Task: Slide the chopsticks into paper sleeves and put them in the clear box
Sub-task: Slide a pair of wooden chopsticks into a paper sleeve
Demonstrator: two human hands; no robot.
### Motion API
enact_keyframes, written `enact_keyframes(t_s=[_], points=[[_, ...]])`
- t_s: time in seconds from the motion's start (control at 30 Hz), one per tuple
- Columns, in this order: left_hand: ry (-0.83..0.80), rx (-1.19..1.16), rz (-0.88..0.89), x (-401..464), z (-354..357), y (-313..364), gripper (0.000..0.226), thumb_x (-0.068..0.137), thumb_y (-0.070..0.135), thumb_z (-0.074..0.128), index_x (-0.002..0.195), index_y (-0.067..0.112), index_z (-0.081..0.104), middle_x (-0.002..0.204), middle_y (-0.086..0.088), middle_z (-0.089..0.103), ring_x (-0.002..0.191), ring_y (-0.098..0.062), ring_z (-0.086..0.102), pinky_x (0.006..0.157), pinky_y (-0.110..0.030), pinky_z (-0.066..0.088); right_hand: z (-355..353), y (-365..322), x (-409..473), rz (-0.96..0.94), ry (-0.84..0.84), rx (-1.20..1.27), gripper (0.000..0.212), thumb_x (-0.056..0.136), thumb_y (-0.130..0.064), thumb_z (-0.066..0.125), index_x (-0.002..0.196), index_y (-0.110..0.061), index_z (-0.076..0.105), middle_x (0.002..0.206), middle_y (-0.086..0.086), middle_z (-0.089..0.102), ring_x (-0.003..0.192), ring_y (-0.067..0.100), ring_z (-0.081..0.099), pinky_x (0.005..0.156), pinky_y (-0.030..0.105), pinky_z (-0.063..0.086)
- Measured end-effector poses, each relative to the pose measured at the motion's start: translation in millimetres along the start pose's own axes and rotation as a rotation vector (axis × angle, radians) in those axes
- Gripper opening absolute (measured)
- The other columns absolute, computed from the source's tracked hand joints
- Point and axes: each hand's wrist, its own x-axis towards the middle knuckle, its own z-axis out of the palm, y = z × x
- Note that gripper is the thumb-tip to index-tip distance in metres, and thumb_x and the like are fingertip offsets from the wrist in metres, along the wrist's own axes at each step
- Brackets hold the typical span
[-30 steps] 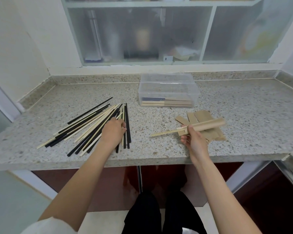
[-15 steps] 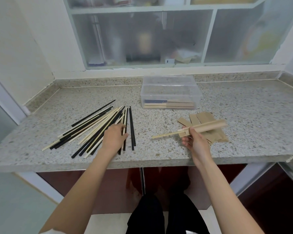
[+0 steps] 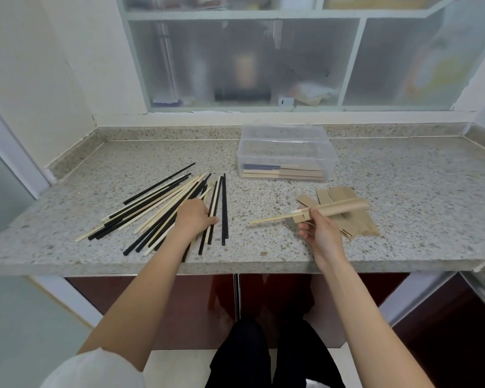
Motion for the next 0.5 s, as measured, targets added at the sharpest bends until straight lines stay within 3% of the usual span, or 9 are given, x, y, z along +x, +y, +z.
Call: enact_keyframes(t_s=[0.17, 0.3, 0.4, 0.5], points=[[0.011, 0.004, 0.001, 3, 2, -4, 0.026, 0.086, 0.032, 0.065, 0.077, 0.011, 0.052, 0.082, -0.006, 0.056, 0.075, -0.019, 0.052, 0.055, -0.023, 0.035, 5, 0, 1, 0.01, -0.004, -0.004, 0.03, 0.1, -0.022, 0.044, 0.112, -0.003, 0.063, 0.071, 0.003, 0.059, 0.053, 0.004, 0.053, 0.051, 0.016, 0.047], [0.065, -0.045, 0.011, 5, 2, -12, 0.02, 0.085, 0.031, 0.066, 0.081, 0.012, 0.061, 0.082, -0.006, 0.062, 0.078, -0.02, 0.058, 0.063, -0.026, 0.043, 7, 1, 1, 0.01, -0.002, -0.02, 0.028, 0.1, -0.022, 0.044, 0.109, -0.005, 0.065, 0.07, 0.002, 0.06, 0.053, 0.003, 0.054, 0.053, 0.016, 0.047], [0.177, -0.051, 0.077, 8, 3, -20, 0.02, 0.085, 0.025, 0.068, 0.097, 0.01, 0.064, 0.091, -0.008, 0.065, 0.084, -0.023, 0.061, 0.073, -0.032, 0.047, 7, 0, 0, 0.006, 0.001, -0.018, 0.027, 0.101, -0.021, 0.043, 0.106, -0.006, 0.065, 0.066, 0.001, 0.059, 0.052, 0.004, 0.054, 0.052, 0.017, 0.047], [0.252, -0.008, 0.167, 9, 5, -27, 0.01, 0.088, 0.017, 0.062, 0.094, 0.012, 0.069, 0.096, -0.011, 0.061, 0.083, -0.025, 0.059, 0.07, -0.033, 0.046, 6, 0, 0, 0.004, 0.002, -0.015, 0.026, 0.101, -0.021, 0.043, 0.103, -0.008, 0.066, 0.066, 0.001, 0.059, 0.053, 0.004, 0.053, 0.053, 0.017, 0.047]])
